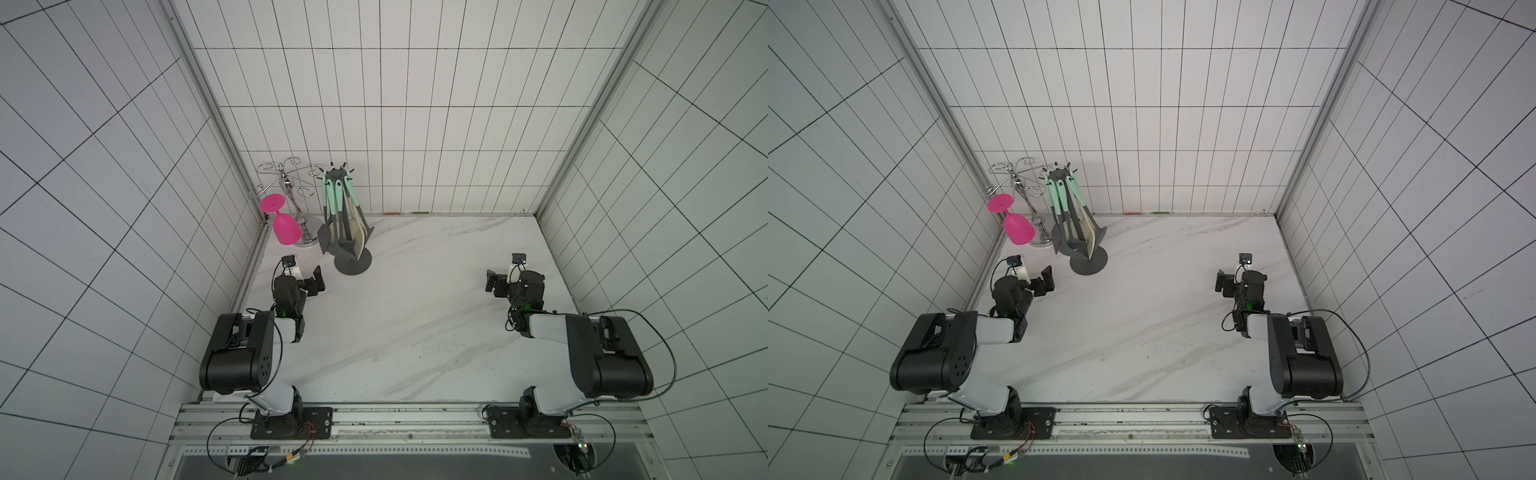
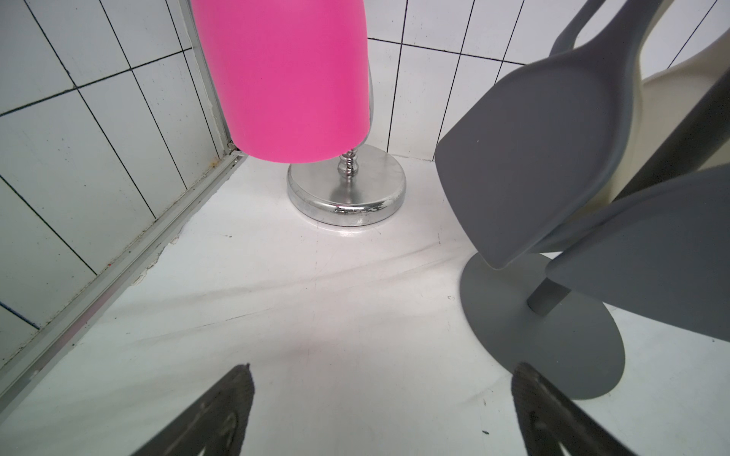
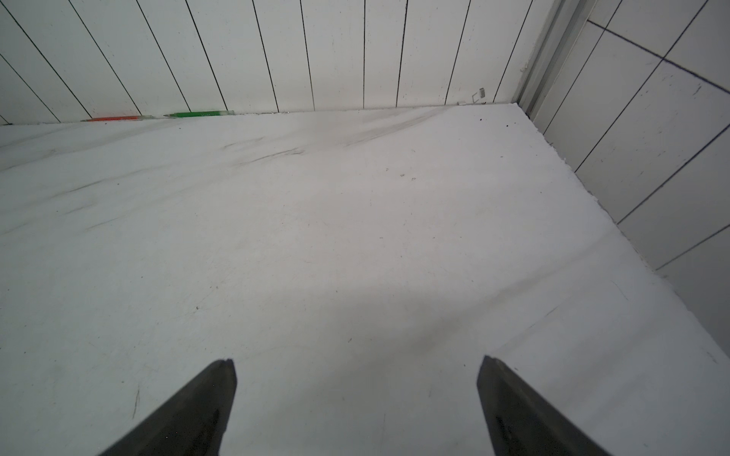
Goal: Take the spatula off the kitchen utensil rack
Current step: Take off the spatula from the rack.
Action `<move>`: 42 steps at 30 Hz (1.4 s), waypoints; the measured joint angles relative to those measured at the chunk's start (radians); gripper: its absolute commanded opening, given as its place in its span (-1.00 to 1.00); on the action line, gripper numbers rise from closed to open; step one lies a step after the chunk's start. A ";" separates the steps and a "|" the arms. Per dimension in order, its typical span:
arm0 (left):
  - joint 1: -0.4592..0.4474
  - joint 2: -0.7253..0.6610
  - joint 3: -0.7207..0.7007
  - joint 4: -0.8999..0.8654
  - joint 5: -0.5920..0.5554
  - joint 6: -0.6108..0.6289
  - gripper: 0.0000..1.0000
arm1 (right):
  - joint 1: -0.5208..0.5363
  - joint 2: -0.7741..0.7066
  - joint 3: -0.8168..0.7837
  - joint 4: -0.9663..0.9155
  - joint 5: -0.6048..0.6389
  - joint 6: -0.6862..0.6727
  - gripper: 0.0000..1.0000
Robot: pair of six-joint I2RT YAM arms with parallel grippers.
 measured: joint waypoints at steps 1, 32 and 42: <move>0.000 0.000 0.000 0.000 0.000 0.000 0.98 | 0.000 0.000 0.000 0.000 0.000 0.000 0.97; -0.105 -0.578 0.571 -1.115 -0.053 -0.330 0.98 | 0.210 -0.335 0.377 -0.676 0.009 0.251 0.64; -0.050 -0.541 0.505 -1.287 0.234 -0.245 0.87 | 0.563 0.184 0.953 -0.768 -0.082 0.100 0.39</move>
